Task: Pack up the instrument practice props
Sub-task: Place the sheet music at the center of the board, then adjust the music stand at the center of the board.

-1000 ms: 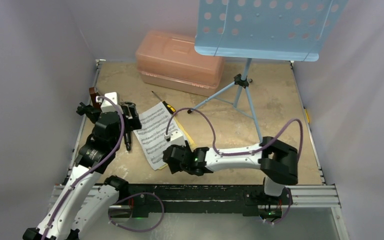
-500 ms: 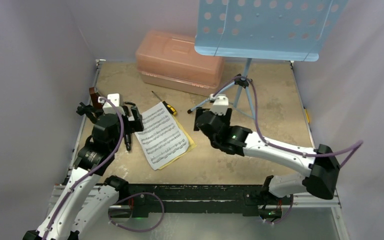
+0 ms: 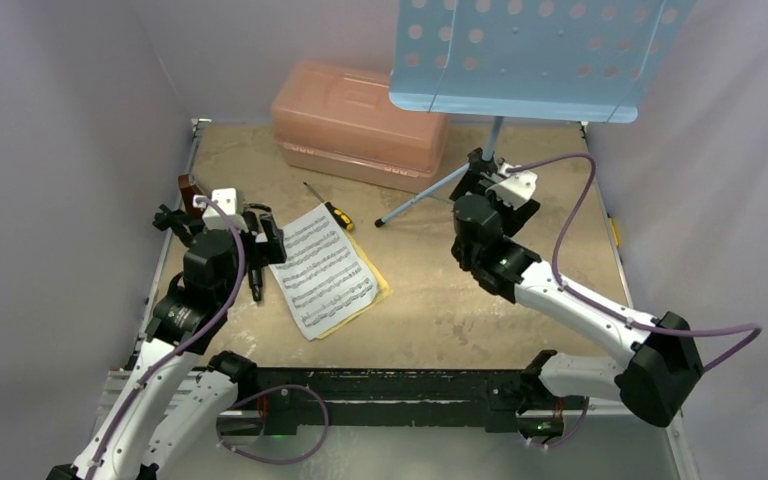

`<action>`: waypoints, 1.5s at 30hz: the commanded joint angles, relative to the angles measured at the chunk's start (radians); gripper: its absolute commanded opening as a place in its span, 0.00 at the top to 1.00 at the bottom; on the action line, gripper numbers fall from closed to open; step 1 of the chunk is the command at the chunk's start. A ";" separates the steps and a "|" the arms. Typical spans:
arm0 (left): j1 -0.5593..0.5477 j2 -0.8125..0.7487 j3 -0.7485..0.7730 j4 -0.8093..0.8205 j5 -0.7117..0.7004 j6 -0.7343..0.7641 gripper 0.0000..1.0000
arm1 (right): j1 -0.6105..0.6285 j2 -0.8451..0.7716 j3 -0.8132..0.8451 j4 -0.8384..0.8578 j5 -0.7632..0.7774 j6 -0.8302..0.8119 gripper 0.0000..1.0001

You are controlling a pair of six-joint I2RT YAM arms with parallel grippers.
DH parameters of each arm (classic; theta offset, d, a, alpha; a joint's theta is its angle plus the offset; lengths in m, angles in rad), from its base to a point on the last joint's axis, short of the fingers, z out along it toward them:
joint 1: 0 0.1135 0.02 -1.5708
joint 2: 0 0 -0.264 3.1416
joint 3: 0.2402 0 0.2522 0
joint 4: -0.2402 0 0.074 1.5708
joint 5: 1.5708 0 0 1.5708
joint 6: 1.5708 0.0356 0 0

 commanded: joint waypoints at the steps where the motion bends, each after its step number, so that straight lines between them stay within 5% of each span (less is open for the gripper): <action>1: 0.001 -0.013 -0.013 0.026 -0.020 0.018 0.02 | -0.090 0.037 -0.030 0.451 0.020 -0.253 0.03; 7: 0.002 -0.018 -0.020 0.022 -0.031 0.015 0.02 | -0.135 0.162 -0.047 0.941 -0.107 -0.607 0.05; 18: 0.002 -0.013 -0.024 0.028 -0.008 0.016 0.03 | -0.203 0.415 0.039 1.454 -0.073 -1.026 0.09; 22: 0.000 -0.015 -0.024 0.029 -0.005 0.016 0.03 | -0.203 0.511 0.073 1.694 -0.061 -1.229 0.19; 24: 0.000 -0.017 -0.026 0.029 -0.004 0.016 0.03 | -0.204 0.544 0.092 1.742 -0.062 -1.293 0.32; 27: -0.002 -0.021 -0.026 0.030 0.002 0.016 0.03 | -0.203 0.566 0.105 1.740 -0.066 -1.311 0.55; 31: -0.001 -0.029 -0.027 0.029 0.000 0.016 0.03 | -0.203 0.536 0.084 1.707 -0.065 -1.256 0.98; 39: -0.008 -0.034 -0.028 0.030 0.000 0.016 0.03 | -0.223 0.291 0.037 1.003 -0.376 -0.757 1.00; 45: -0.008 -0.034 -0.028 0.030 0.000 0.015 0.03 | -0.256 0.180 -0.011 0.866 -0.585 -0.723 1.00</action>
